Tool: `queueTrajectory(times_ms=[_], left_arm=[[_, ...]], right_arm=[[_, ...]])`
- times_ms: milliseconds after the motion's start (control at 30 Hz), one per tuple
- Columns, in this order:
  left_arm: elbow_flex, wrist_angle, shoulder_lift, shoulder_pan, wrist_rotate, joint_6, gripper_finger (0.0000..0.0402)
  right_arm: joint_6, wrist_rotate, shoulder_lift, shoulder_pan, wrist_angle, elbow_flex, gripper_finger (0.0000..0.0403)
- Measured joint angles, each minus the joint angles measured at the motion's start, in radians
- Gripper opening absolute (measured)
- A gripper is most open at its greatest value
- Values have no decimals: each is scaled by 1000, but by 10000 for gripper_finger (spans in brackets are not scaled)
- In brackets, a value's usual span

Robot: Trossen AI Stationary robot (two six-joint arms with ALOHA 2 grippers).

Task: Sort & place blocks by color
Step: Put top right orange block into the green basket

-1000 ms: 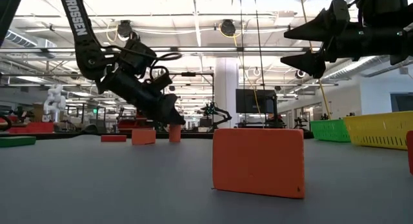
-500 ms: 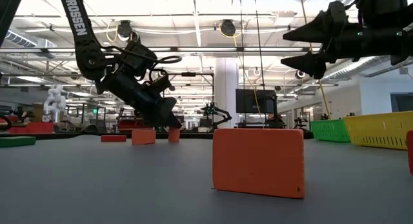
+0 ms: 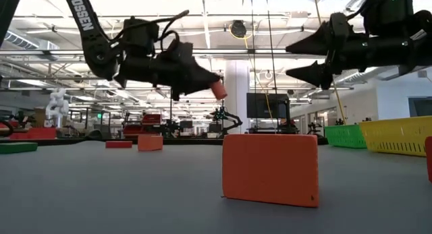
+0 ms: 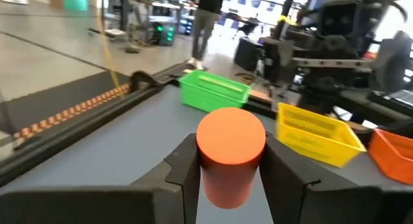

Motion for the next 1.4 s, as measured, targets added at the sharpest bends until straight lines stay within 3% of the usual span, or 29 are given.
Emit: queueTrajectory(times_ms=[300,633,1000,1400], left_arm=[[102,-58,0,-124,1,15,126],[278,-409,0,-231,-50,176,126],[298,-443,0,-259,-68,190,126],[298,-434,0,-259,-68,189,126]], right_arm=[[-53,1,158,39,92,20,389],[-137,2,330,105,16,166,389],[-148,3,385,125,6,242,386],[-136,6,385,150,-13,259,297]])
